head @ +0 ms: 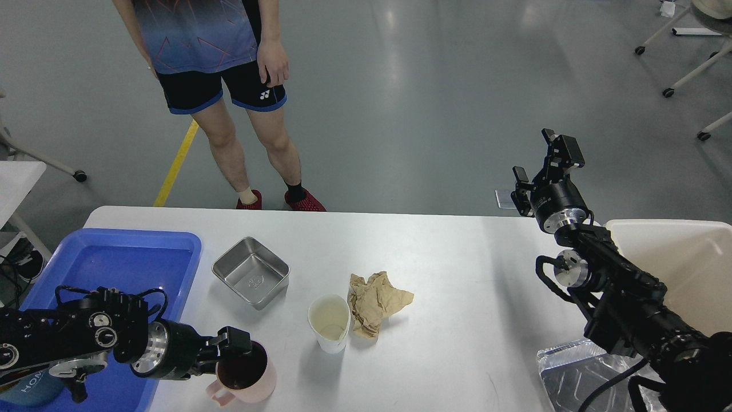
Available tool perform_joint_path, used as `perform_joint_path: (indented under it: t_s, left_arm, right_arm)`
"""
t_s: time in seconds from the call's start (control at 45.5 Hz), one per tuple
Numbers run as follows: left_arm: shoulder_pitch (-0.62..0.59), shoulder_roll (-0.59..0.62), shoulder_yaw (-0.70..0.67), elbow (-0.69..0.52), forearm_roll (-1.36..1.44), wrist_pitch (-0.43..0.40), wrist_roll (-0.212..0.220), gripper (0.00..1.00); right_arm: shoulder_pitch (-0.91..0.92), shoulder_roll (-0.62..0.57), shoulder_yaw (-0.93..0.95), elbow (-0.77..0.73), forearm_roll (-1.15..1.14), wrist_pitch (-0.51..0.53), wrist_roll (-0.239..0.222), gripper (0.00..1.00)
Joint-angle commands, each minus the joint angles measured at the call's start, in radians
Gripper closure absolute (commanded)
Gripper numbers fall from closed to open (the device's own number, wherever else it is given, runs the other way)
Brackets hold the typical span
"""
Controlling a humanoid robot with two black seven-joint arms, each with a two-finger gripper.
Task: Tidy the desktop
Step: 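Grasp the pink mug by its handle with the left gripper, then lift the pink mug and carry it into the blue tray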
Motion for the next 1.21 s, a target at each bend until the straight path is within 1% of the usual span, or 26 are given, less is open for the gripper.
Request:
perform_joint_path:
  t_s: [0.0, 0.066, 0.132, 0.308, 0.571, 0.791, 0.923, 1.055, 1.187]
  left_arm:
    - [0.001, -0.002, 0.023, 0.0, 0.0, 0.014, 0.0, 0.33]
    - [0.001, -0.002, 0.037, 0.002, 0.0, 0.028, 0.0, 0.39]
    - [-0.001, -0.002, 0.037, 0.002, 0.0, 0.035, 0.0, 0.41]
    - [0.001, -0.005, 0.035, 0.003, 0.0, 0.048, -0.001, 0.56]
    - [-0.007, -0.026, 0.035, 0.005, 0.0, 0.048, -0.001, 0.76]
    - [-0.011, -0.026, 0.035, 0.003, 0.001, 0.046, -0.001, 0.87]
    - [-0.016, -0.015, 0.034, 0.003, 0.001, 0.04, 0.0, 0.98]
    - [-0.031, -0.002, 0.028, -0.006, 0.001, 0.031, 0.009, 0.99]
    - [-0.082, 0.037, 0.025, -0.029, 0.0, -0.009, 0.026, 1.0]
  right_arm:
    - [-0.003, 0.0, 0.0, -0.003, 0.0, 0.0, 0.0, 0.0]
    - [-0.003, 0.0, 0.0, -0.003, 0.0, 0.0, 0.0, 0.0]
    - [-0.004, 0.0, 0.0, -0.009, 0.0, 0.0, 0.0, 0.0]
    - [-0.004, 0.0, 0.0, -0.031, 0.0, 0.0, 0.0, 0.0]
    - [-0.004, 0.0, 0.0, -0.029, 0.0, 0.002, 0.0, 0.0]
    - [-0.01, 0.0, 0.0, -0.031, 0.0, 0.002, 0.0, 0.0]
    - [-0.01, 0.0, 0.0, -0.031, 0.0, 0.002, 0.0, 0.0]
    - [-0.009, 0.0, 0.0, -0.031, 0.0, 0.002, 0.0, 0.0]
    - [-0.007, 0.0, 0.0, -0.031, 0.0, 0.002, 0.0, 0.0]
